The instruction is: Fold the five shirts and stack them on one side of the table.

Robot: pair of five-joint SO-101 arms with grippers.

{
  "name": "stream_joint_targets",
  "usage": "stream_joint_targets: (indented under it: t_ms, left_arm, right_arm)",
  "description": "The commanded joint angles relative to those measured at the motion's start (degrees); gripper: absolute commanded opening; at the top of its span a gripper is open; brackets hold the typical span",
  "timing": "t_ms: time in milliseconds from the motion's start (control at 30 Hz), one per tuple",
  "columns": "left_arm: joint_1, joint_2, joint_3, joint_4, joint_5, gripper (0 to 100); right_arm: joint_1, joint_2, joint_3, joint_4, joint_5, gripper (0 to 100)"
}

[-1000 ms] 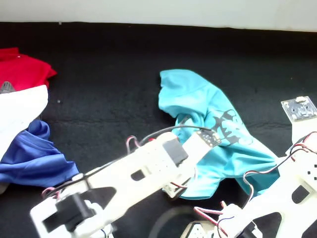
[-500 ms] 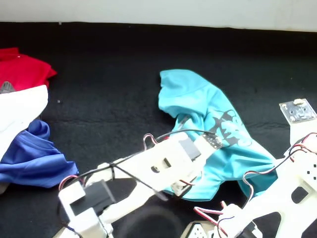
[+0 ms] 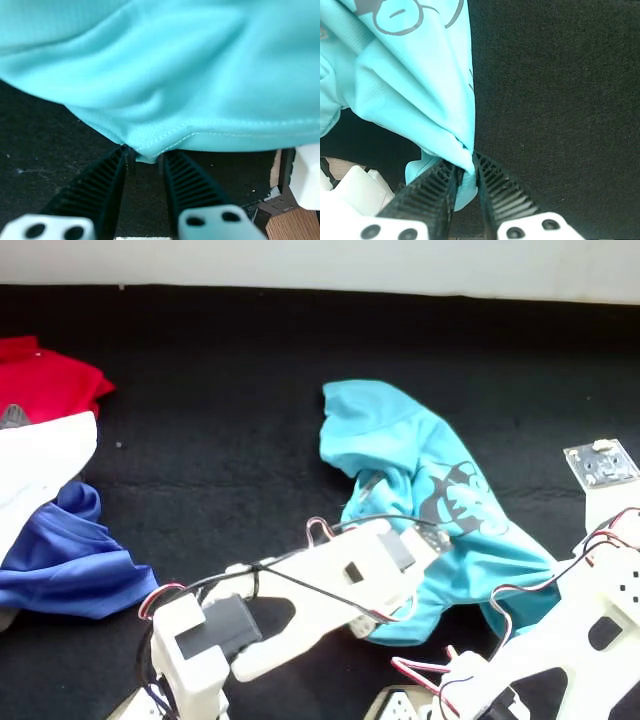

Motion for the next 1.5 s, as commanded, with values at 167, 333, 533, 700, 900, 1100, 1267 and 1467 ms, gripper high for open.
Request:
stream_joint_targets:
  t_ms: [167,333,533,700,900,1100,1267,1467]
  left_arm:
    - [-10.51,-9.54,-11.38,10.46,-0.18,1]
    - [-22.02,-21.93,-22.46,17.58,-0.18,1]
    - [-34.33,-33.54,-34.42,20.48,-0.26,1]
    - [-39.43,-40.4,-43.21,19.96,-9.67,1]
    - [-43.38,-44.09,-53.67,16.97,-16.53,1]
    - [-46.99,-44.35,-60.62,15.03,-19.25,1]
    - [-47.25,-44.44,-61.05,15.47,-19.25,1]
    - [-46.99,-43.82,-54.99,23.74,-19.6,1]
  right_arm:
    - [0.31,-0.57,-0.66,0.4,0.7,0.7]
    - [-1.8,-0.57,-5.14,3.12,0.7,0.7]
    - [-10.51,-0.57,-16.57,6.11,-3.78,0.7]
    - [-18.42,-0.57,-26.68,5.67,-9.14,0.7]
    - [-25.45,-0.13,-37.67,5.41,-10.81,0.7]
    - [-26.33,-0.31,-42.42,-2.42,-10.46,0.7]
    - [-27.74,0.04,-33.1,-2.95,-10.55,0.7]
    - [-31.96,0.04,-12.09,-6.11,-10.81,0.7]
